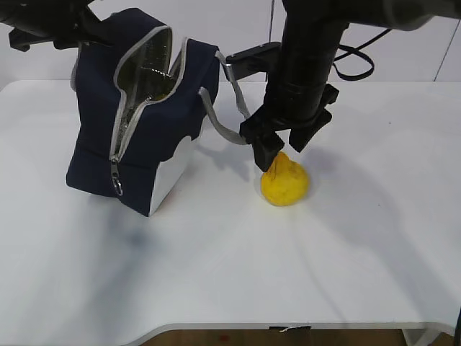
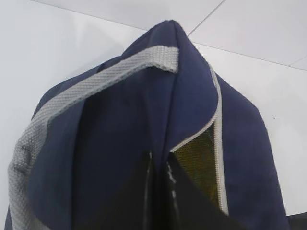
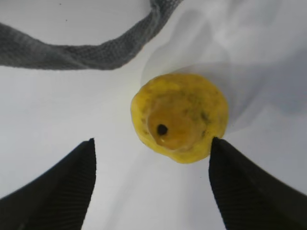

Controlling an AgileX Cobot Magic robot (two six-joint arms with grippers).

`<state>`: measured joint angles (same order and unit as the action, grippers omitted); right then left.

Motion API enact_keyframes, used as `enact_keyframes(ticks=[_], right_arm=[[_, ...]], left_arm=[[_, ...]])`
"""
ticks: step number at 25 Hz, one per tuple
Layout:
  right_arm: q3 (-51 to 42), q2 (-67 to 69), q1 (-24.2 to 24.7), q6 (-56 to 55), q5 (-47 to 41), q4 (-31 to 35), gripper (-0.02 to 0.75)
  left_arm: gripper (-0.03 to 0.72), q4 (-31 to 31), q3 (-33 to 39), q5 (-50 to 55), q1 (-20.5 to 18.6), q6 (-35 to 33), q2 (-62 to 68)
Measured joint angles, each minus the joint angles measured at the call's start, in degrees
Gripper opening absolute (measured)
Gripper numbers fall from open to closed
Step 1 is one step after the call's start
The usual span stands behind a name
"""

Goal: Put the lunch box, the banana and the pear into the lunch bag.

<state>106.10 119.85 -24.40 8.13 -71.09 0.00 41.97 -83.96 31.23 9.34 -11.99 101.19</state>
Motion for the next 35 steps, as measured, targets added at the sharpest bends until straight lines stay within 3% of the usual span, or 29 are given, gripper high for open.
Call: enact_keyframes(ticks=[17,28,35], right_arm=[[0.0,3.8,0.0,0.2,3.9,-2.8,0.535],[0.1,4.1,0.0,0.2,4.3,-3.6,0.329],[0.6,4.1,0.0,0.2,3.1,-4.1,0.304]], left_arm=[[-0.001,0.0,0.0,0.0,0.0,0.0,0.0],[-0.001,0.0,0.0,0.0,0.0,0.0,0.0],[-0.001,0.0,0.0,0.0,0.0,0.0,0.0]])
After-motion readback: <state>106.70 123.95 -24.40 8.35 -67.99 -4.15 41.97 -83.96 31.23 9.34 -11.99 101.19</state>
